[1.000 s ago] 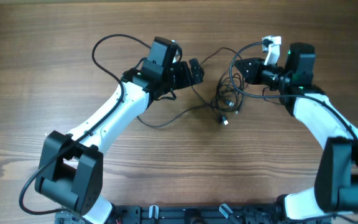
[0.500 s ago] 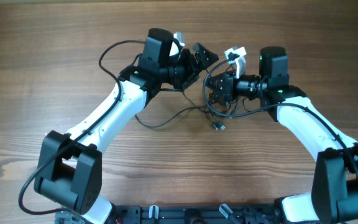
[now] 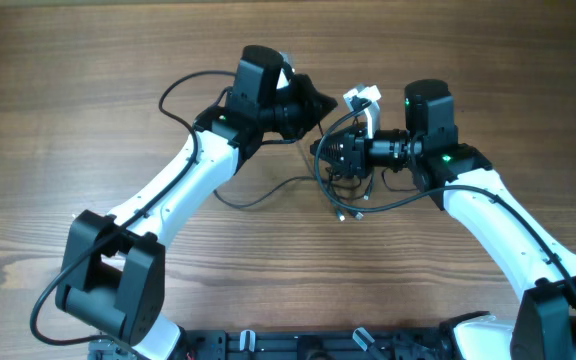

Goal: Untangle cables

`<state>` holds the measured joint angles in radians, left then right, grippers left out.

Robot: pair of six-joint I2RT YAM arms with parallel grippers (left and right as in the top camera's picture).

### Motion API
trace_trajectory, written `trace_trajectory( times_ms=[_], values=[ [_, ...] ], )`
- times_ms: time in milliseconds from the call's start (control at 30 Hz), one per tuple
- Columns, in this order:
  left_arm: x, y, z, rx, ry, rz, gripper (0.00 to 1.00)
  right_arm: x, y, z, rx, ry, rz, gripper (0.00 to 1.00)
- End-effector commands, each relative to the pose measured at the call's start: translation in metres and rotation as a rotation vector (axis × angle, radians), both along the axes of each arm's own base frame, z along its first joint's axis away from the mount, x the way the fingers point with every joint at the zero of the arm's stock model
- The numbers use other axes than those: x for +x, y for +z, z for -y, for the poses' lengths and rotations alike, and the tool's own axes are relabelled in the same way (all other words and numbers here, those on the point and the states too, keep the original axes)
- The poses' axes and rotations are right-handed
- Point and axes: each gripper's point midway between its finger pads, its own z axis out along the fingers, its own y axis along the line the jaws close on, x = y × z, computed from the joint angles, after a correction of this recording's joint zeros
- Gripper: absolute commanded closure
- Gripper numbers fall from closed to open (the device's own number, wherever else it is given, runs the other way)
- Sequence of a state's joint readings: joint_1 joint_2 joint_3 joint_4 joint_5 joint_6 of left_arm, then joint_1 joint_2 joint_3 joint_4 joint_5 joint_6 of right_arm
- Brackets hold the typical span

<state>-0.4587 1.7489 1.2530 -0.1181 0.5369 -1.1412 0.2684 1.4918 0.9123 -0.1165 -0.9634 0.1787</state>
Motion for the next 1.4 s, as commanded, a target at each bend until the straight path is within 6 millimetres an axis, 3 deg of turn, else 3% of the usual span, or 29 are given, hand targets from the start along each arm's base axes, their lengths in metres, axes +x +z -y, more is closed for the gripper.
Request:
trace_trajectory(
  times_ms=[0, 33, 167, 233, 500, 633, 767, 867, 1033, 1167, 1267, 1300, 1333, 1367],
  values=[
    [0.025, 0.03, -0.04, 0.011, 0.048, 0.131, 0.96, 0.017, -0.015, 0.021, -0.11, -0.177, -0.073, 0.0],
    [0.028, 0.037, -0.05, 0.001, 0.066, 0.143, 0.96, 0.022, -0.028, 0.031, -0.168, -0.251, -0.114, 0.0],
    [0.033, 0.065, -0.081, -0.028, 0.109, 0.184, 0.96, 0.033, -0.085, 0.109, -0.441, -0.803, -0.4, 0.0],
    [0.032, 0.071, -0.084, -0.016, 0.103, 0.218, 0.96, 0.03, -0.094, 0.121, -0.467, -0.894, -0.461, 0.0],
    [0.025, 0.074, -0.074, -0.014, 0.068, 0.236, 0.96, 0.039, -0.083, 0.084, -0.427, -0.789, -0.326, 0.0],
    [0.026, 0.074, -0.074, -0.015, 0.07, 0.238, 0.96, 0.043, -0.078, 0.048, -0.46, -0.62, -0.131, 0.01],
    [0.026, 0.075, -0.075, -0.016, 0.071, 0.241, 0.96, 0.048, -0.102, 0.011, -0.527, -0.467, 0.025, 0.02],
    [0.027, 0.075, -0.075, -0.013, 0.074, 0.241, 0.96, 0.061, -0.124, -0.001, -0.498, -0.47, 0.025, 0.04],
    [0.033, 0.074, -0.085, 0.001, 0.11, 0.245, 0.96, 0.077, -0.132, -0.018, -0.418, -0.465, 0.064, 0.21],
    [0.037, 0.074, -0.092, 0.003, 0.127, 0.245, 0.96, 0.085, -0.14, -0.024, -0.36, -0.509, 0.03, 0.23],
    [0.038, 0.074, -0.094, 0.003, 0.132, 0.245, 0.96, 0.084, -0.148, -0.029, -0.337, -0.513, -0.008, 0.33],
    [0.038, 0.074, -0.095, 0.004, 0.133, 0.245, 0.96, 0.084, -0.151, -0.03, -0.335, -0.508, -0.008, 0.44],
    [0.039, 0.074, -0.096, 0.005, 0.137, 0.246, 0.96, 0.083, -0.156, -0.031, -0.342, -0.505, -0.014, 0.62],
    [0.039, 0.074, -0.096, 0.008, 0.141, 0.247, 0.96, 0.082, -0.158, -0.031, -0.344, -0.506, -0.021, 0.7]
  ],
)
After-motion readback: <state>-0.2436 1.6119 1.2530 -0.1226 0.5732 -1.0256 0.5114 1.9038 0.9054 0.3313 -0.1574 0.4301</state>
